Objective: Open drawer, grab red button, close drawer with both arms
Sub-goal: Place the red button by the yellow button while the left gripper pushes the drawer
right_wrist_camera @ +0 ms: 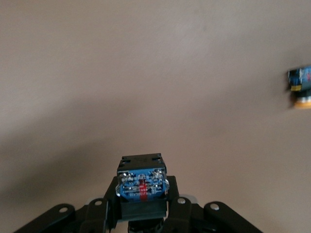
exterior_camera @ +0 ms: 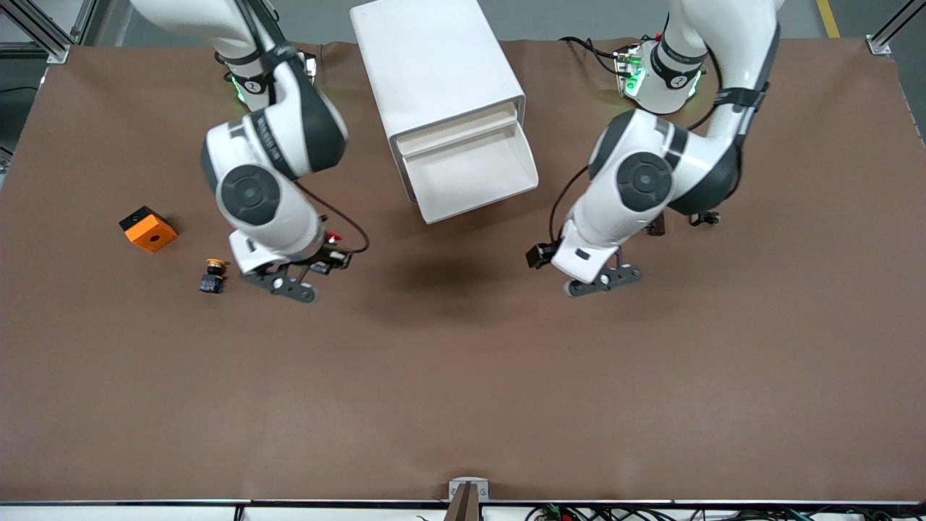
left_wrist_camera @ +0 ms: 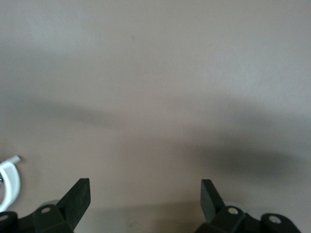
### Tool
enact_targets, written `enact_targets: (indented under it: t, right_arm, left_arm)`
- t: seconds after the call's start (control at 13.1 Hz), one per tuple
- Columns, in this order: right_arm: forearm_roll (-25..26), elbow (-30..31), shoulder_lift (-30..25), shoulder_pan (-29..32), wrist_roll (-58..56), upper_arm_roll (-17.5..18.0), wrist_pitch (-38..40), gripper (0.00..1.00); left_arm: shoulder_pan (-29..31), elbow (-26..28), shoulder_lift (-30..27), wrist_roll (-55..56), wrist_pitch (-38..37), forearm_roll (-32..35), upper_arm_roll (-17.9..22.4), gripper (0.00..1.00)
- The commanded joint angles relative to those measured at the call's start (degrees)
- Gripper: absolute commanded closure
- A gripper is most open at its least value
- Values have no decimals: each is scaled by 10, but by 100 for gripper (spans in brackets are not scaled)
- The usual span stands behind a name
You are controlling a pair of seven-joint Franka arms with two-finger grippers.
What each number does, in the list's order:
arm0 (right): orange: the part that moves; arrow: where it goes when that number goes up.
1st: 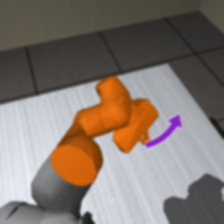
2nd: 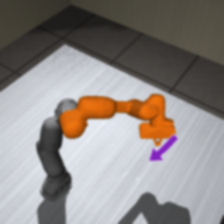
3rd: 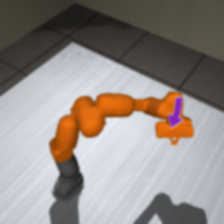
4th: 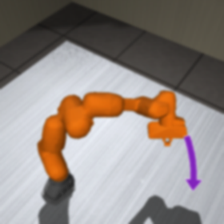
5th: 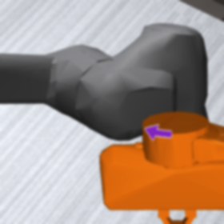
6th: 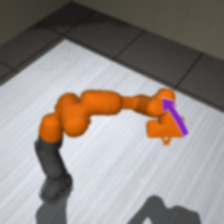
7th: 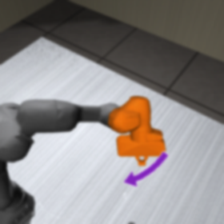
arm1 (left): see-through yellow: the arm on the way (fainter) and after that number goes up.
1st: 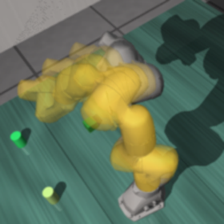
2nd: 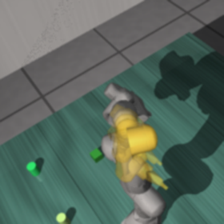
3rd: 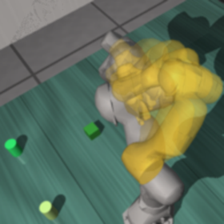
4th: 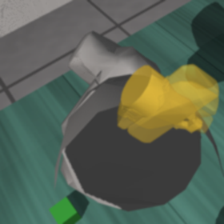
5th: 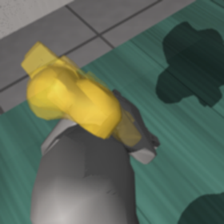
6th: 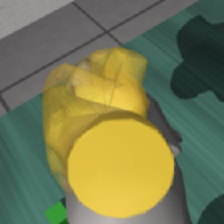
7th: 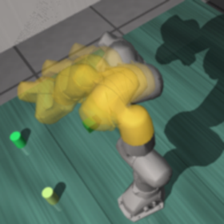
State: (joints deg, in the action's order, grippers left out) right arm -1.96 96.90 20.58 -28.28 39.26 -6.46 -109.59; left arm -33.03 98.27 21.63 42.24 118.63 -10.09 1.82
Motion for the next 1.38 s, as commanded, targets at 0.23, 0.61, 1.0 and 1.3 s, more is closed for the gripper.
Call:
enact_targets:
  t: [0.23, 0.61, 1.0, 1.3]
  right_arm:
    - [8, 243, -62, 101, -152, 12, -254, 100]
    - [8, 305, -55, 173, -245, 13, -345, 100]
    - [8, 349, -43, 178, -263, 13, -411, 100]
    - [8, 347, -15, 182, -264, 13, -432, 100]
  left_arm:
    - [-84, 76, -11, 93, 68, 15, 1, 0]
    - [-114, 121, -6, 146, 143, 43, 1, 0]
    - [-125, 134, -3, 189, 143, 44, -22, 0]
    - [-125, 150, -11, 230, 139, 44, -61, 0]
